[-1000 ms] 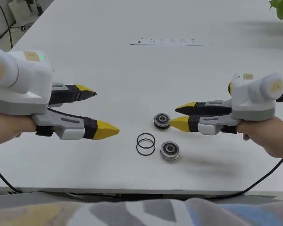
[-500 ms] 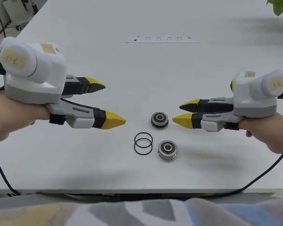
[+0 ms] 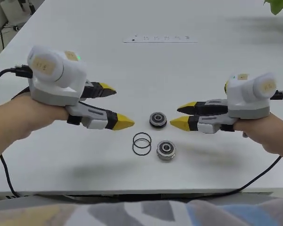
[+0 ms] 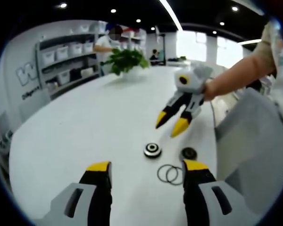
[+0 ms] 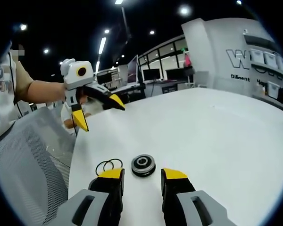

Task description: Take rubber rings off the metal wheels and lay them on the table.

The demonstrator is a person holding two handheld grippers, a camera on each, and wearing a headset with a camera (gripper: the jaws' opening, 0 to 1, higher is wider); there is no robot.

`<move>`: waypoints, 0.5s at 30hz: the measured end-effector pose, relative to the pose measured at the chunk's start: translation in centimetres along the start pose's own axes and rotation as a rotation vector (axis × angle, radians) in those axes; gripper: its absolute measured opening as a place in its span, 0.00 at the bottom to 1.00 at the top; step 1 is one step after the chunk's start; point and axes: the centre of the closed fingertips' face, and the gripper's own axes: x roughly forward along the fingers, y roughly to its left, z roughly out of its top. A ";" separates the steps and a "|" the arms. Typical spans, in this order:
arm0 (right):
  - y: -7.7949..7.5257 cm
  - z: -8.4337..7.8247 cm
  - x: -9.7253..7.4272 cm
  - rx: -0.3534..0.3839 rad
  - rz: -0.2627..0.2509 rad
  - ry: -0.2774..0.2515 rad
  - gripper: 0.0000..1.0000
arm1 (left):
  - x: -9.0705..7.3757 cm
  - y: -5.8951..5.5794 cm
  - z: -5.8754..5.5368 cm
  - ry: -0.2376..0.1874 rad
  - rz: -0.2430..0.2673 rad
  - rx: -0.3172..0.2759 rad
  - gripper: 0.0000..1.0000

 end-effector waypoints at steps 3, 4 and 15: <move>0.0 -0.1 0.2 0.000 -0.001 0.004 0.29 | 0.5 -0.2 -0.1 0.007 -0.009 0.005 0.60; 0.0 -0.2 0.3 -0.001 -0.001 0.005 0.29 | 0.7 -0.2 -0.2 0.009 -0.012 0.008 0.60; -0.1 -0.8 1.0 -0.012 -0.005 0.027 0.27 | 2.4 -0.7 -0.6 0.032 -0.036 0.016 0.55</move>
